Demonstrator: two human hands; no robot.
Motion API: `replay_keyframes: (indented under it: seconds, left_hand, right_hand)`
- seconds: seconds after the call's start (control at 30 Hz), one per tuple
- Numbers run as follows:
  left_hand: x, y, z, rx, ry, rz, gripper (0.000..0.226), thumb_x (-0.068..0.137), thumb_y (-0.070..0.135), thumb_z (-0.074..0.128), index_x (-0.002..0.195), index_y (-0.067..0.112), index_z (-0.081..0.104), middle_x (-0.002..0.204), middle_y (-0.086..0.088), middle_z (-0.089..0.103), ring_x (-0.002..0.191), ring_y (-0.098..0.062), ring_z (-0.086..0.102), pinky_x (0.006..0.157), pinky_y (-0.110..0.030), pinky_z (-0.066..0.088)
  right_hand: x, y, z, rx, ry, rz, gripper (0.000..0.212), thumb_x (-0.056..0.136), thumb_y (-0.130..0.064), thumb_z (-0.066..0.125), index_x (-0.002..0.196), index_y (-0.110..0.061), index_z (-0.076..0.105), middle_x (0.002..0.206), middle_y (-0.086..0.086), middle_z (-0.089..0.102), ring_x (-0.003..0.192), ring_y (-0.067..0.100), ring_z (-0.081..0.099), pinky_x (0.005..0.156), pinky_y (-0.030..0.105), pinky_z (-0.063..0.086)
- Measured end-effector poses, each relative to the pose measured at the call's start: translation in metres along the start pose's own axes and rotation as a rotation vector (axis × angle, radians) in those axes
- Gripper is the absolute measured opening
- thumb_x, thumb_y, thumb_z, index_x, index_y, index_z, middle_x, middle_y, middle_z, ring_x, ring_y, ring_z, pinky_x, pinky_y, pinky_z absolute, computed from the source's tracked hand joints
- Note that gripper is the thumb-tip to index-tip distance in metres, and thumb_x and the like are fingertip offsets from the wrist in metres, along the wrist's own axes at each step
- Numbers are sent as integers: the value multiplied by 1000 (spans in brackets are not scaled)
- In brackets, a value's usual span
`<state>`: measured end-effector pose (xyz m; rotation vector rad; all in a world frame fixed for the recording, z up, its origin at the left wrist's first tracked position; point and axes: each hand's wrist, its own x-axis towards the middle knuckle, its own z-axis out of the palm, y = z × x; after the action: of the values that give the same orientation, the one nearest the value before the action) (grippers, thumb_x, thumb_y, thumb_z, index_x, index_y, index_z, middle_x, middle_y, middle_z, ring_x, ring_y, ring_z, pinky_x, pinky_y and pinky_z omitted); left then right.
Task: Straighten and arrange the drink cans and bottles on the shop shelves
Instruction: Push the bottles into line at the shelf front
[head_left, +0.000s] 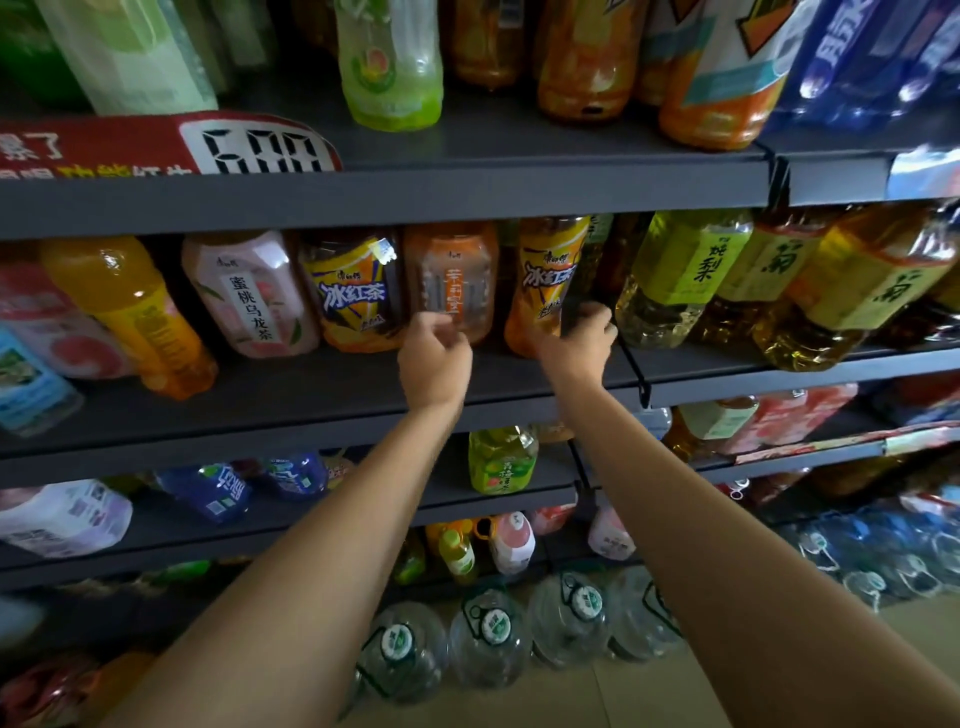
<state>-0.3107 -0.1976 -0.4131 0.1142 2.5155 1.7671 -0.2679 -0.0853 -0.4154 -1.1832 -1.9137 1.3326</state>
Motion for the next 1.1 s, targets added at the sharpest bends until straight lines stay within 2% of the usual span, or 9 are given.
replay_keyframes:
  seconds: [0.1, 0.2, 0.3, 0.43, 0.67, 0.77, 0.9, 1.0, 1.1]
  left_hand:
    - [2, 4, 2, 20, -80, 106, 27, 88, 6, 52, 114, 11, 56, 116, -3, 60, 104, -17, 56, 87, -21, 40]
    - [0, 3, -2, 86, -210, 172, 33, 88, 7, 52, 120, 14, 52, 120, 0, 57, 96, -11, 54, 86, -22, 41]
    - [-7, 4, -5, 152, -312, 209, 40, 88, 16, 55, 127, 17, 46, 128, 0, 52, 112, -17, 52, 95, -29, 42]
    - [-31, 17, -7, 119, -425, 184, 54, 86, 23, 63, 133, 15, 39, 127, 3, 50, 116, -12, 47, 79, -9, 40]
    - [-84, 34, -53, 188, -556, 280, 71, 71, 23, 80, 132, 15, 45, 131, -2, 54, 122, -19, 48, 88, -15, 33]
    - [-113, 71, -84, 150, -580, 334, 68, 72, 24, 79, 131, 15, 47, 130, -1, 55, 122, -17, 49, 84, -10, 31]
    - [-129, 132, -120, -7, -505, 365, 61, 69, 26, 80, 121, 10, 53, 120, -12, 62, 114, -29, 56, 91, -34, 45]
    - [-136, 169, -143, -131, -427, 373, 58, 72, 29, 78, 121, 16, 51, 122, -3, 59, 113, -18, 54, 93, -30, 43]
    - [-137, 199, -158, -213, -419, 384, 49, 77, 26, 74, 119, 13, 53, 111, -3, 60, 106, -16, 55, 88, -27, 45]
  right_hand:
    - [17, -5, 12, -96, -192, -32, 88, 67, -27, 80, 138, -12, 31, 137, 10, 44, 130, 29, 39, 107, 44, 35]
    - [23, -2, 20, -51, -156, -5, 74, 67, -25, 80, 128, -10, 41, 129, 11, 50, 122, 31, 46, 101, 44, 41]
    - [10, 1, 15, -170, -158, -94, 64, 74, -25, 75, 126, -6, 43, 130, 14, 46, 121, 32, 46, 97, 39, 40]
    - [-28, 9, -1, -173, -204, -159, 44, 85, -21, 63, 123, -6, 48, 126, 14, 52, 117, 31, 50, 91, 35, 40]
    - [-109, 1, -63, -170, -311, -126, 48, 75, -13, 72, 120, -11, 55, 117, 12, 62, 109, 28, 57, 90, 37, 48]
    - [-138, -34, -96, -146, -246, -194, 45, 74, -9, 72, 116, -9, 56, 115, 14, 62, 107, 28, 57, 87, 34, 46]
    - [-157, -101, -125, -73, -106, -304, 42, 72, -7, 68, 112, -11, 57, 111, 14, 61, 103, 30, 59, 87, 43, 49]
    - [-173, -144, -136, 54, -94, -354, 47, 68, -14, 70, 113, -20, 58, 109, 10, 64, 99, 27, 61, 86, 48, 52]
    - [-183, -175, -145, 93, -107, -409, 45, 74, -16, 73, 116, -20, 58, 108, 5, 67, 101, 23, 61, 88, 41, 51]
